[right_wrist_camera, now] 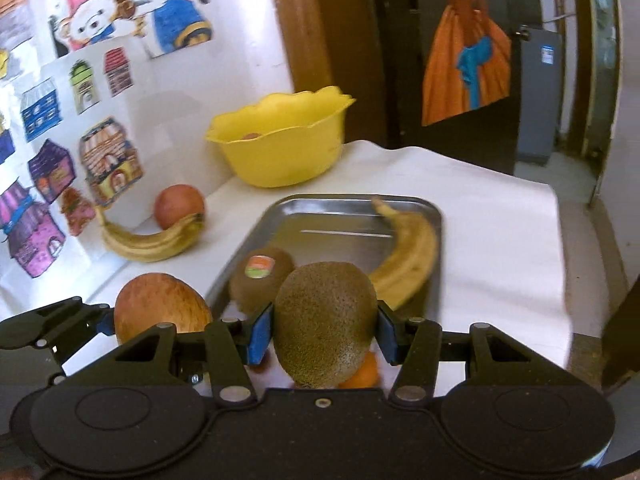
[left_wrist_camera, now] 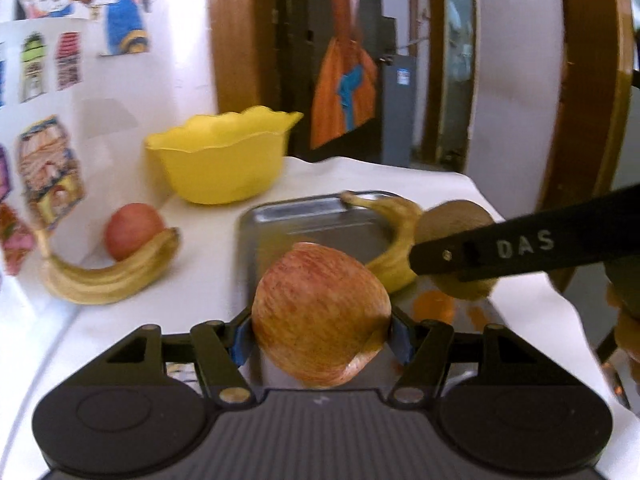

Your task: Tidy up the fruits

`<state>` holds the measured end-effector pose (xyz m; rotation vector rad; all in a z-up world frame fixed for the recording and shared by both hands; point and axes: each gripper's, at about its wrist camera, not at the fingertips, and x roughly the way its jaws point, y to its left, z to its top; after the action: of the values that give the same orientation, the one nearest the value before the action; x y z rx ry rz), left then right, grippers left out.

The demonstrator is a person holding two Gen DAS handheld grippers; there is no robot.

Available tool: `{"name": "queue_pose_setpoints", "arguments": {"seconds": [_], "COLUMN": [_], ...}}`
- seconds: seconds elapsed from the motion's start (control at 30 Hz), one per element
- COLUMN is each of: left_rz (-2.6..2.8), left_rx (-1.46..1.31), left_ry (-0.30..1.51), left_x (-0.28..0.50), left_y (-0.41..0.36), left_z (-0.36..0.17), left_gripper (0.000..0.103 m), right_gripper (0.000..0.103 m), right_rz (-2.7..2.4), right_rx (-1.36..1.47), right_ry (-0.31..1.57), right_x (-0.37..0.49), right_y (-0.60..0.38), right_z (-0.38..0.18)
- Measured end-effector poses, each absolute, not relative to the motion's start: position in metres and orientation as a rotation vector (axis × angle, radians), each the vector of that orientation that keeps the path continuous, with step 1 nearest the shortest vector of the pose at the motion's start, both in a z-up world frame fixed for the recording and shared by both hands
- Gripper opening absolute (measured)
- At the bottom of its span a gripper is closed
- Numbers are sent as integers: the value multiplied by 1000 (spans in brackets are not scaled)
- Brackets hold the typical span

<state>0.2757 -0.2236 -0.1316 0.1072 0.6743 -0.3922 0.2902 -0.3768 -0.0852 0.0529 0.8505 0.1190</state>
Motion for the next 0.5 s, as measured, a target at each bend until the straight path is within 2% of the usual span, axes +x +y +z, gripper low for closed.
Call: {"name": "queue_pose_setpoints", "arguments": {"seconds": [0.5], "left_rz": [-381], "left_rx": [122], "left_ry": [737], "left_x": [277], "left_y": [-245], "left_z": [-147], "left_gripper": [69], "right_gripper": [54], "right_rz": [181], "right_rx": [53], "right_ry": [865], "right_x": [310], "right_y": [-394], "right_z": [-95]}}
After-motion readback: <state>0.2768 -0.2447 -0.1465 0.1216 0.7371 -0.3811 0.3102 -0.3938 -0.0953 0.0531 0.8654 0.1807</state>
